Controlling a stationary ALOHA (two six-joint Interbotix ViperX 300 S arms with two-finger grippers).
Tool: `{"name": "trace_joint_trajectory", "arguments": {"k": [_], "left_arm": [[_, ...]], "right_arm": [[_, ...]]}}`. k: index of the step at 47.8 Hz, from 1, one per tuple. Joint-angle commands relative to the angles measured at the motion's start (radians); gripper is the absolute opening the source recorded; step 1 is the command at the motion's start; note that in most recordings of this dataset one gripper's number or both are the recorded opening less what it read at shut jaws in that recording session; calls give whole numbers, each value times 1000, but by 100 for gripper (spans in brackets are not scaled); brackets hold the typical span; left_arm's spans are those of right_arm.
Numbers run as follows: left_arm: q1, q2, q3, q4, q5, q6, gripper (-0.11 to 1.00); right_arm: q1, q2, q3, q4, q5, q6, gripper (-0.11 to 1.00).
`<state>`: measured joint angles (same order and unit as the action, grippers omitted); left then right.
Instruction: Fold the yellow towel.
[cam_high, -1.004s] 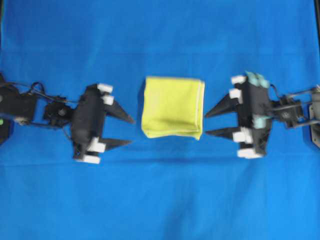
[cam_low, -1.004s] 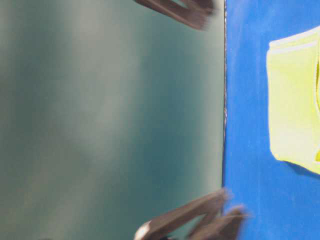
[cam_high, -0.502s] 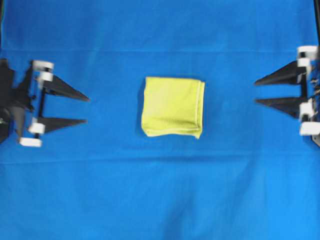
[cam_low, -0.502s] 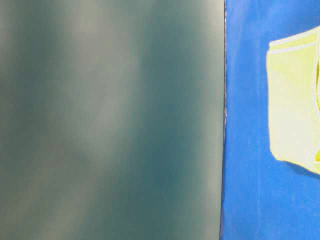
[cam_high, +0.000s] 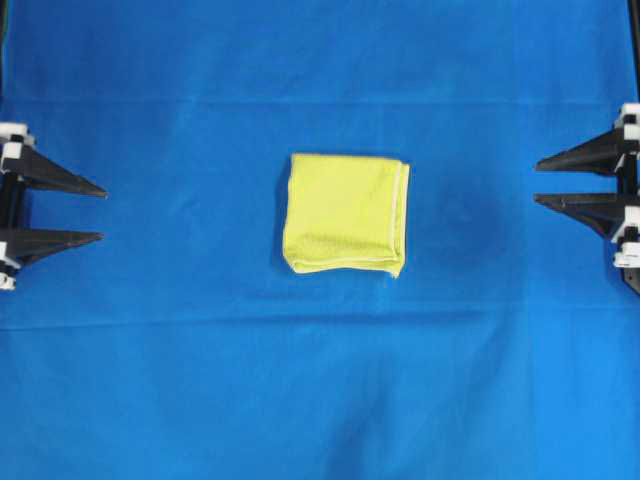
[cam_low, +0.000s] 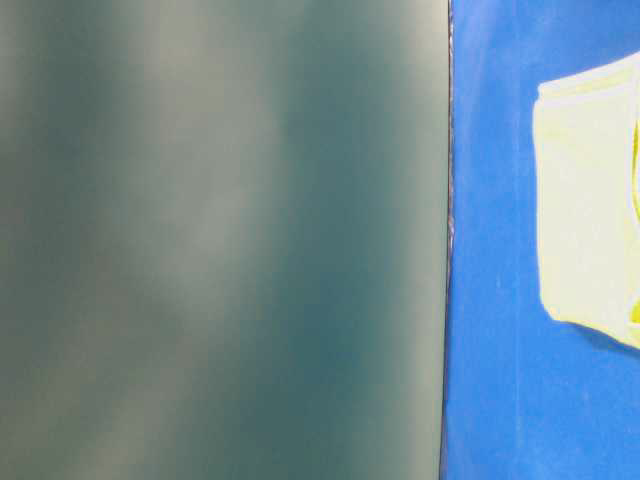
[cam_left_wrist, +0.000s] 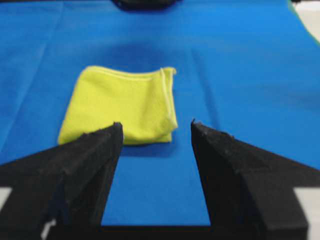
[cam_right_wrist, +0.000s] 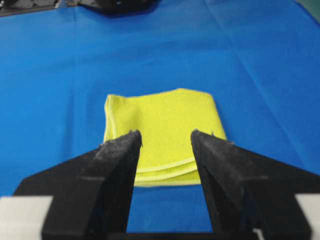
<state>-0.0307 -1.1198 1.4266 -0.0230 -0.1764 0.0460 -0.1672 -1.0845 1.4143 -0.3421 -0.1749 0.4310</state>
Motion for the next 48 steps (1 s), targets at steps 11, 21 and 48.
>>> {"name": "trace_joint_trajectory", "arguments": {"k": [11, 21, 48], "left_arm": [[26, 5, -8, 0, -3, -2, 55], [26, 6, -6, -2, -3, -3, 55], [26, 6, -6, -2, -2, -3, 55]], "right_arm": [[-3, 14, -12, 3, -12, 2, 52], [-2, 14, -12, 3, -9, 2, 52], [-3, 12, -12, -2, -8, 2, 52]]}}
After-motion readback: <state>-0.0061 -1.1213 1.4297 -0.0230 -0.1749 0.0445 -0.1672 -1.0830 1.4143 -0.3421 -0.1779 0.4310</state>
